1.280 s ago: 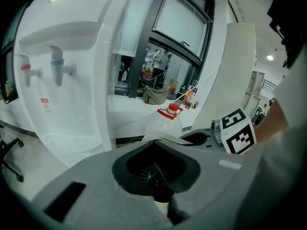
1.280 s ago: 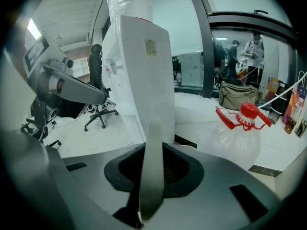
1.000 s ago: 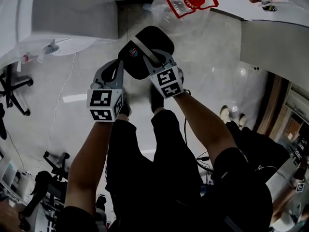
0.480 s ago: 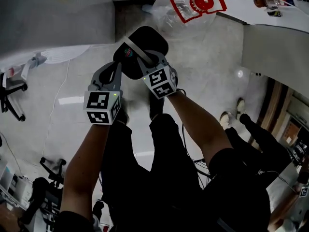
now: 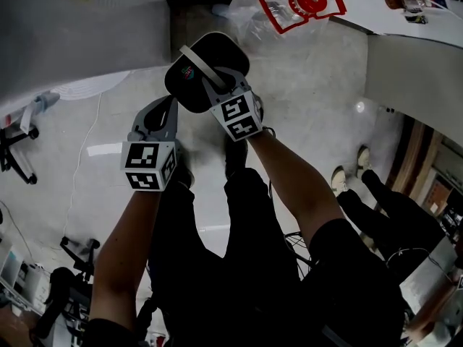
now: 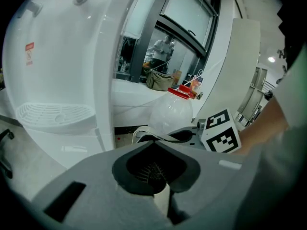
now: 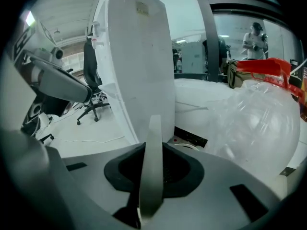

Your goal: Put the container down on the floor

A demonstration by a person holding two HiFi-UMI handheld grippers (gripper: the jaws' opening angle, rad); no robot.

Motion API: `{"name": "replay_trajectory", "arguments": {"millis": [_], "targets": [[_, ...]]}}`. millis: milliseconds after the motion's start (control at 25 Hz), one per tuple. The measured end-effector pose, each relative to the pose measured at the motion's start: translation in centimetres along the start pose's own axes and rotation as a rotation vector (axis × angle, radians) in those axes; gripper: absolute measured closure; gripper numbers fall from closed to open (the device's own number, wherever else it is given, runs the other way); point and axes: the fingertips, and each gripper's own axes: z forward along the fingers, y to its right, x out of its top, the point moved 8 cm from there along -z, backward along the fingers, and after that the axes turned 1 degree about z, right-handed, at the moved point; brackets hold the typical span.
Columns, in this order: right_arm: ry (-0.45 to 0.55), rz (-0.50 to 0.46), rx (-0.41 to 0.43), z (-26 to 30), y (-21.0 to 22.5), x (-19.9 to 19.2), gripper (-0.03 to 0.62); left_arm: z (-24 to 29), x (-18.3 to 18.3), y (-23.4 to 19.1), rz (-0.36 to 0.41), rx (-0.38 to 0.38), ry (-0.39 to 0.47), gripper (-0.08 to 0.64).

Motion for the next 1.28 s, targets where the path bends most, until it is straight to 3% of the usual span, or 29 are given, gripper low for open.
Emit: {"name": "replay_trajectory", "arguments": {"millis": [320, 720, 1000, 1280], "targets": [[-0.027, 0.054, 0.006, -0.7, 0.3, -0.9, 0.506, -1.0, 0.1, -0.4, -0.071, 0.038, 0.013, 0.548], [-0.061, -0.009, -0.015, -1.1, 0.0, -1.0, 0.505, -1.9, -0.9, 0.4, -0.084, 0.061, -0.017, 0.549], [-0.103, -0.024, 0.015, -1.9, -0.6, -0.8, 0.443, -3.4, -0.9, 1.7, -0.098, 0.058, -0.017, 0.548], [-0.090, -0.039, -0.026, -3.4, -0.4, -0.3, 0.423, -4.4, -0.7, 2.3, -0.101, 0.056, -0.030, 0.548]]}}
